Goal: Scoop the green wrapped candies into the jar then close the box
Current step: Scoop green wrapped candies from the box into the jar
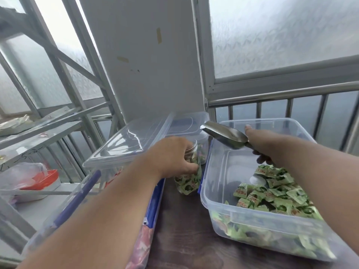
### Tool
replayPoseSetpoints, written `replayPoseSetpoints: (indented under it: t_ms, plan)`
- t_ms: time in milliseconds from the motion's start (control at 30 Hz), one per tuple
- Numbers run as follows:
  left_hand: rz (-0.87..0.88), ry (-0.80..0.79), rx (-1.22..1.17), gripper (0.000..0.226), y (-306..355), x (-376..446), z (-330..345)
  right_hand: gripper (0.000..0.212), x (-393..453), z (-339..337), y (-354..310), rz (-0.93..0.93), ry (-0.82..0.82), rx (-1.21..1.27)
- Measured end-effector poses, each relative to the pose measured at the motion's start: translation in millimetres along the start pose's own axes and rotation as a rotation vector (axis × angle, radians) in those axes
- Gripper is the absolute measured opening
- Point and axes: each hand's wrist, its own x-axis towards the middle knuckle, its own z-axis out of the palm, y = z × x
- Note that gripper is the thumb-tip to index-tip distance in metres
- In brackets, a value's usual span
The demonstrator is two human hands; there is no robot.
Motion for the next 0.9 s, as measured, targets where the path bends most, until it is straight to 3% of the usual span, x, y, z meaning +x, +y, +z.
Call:
replayPoseSetpoints:
  t_ms: [133,267,367,433,633,833,900]
  plan:
    - [0.070,0.117,-0.188,0.030,-4.4,-1.3,7.8,0.068,-9.0,1.4,5.3,0.029,-0.130,-0.041]
    - [0.082,0.173,-0.249,0.044,5.4,-2.7,17.4,0.064,-14.6,0.2,-0.9,0.024,-0.091,-0.025]
    - [0.070,0.198,-0.295,0.050,5.1,-0.2,20.4,0.053,-14.1,-5.9,-8.4,-0.049,0.030,-0.088]
    - [0.064,0.209,-0.322,0.055,0.2,0.4,22.0,0.046,-20.2,-13.5,-8.8,-0.090,0.153,-0.326]
    - [0.049,0.189,-0.522,0.068,-18.8,-3.2,20.9,0.001,-43.5,-42.5,18.8,-0.288,0.539,-0.720]
    - [0.017,0.216,-0.573,0.101,-23.3,-2.7,27.1,0.023,-66.5,-45.9,37.1,-0.343,0.562,-0.939]
    - [0.002,0.208,-0.568,0.102,-21.8,-2.9,25.2,0.032,-73.1,-46.8,38.3,-0.329,0.554,-0.999]
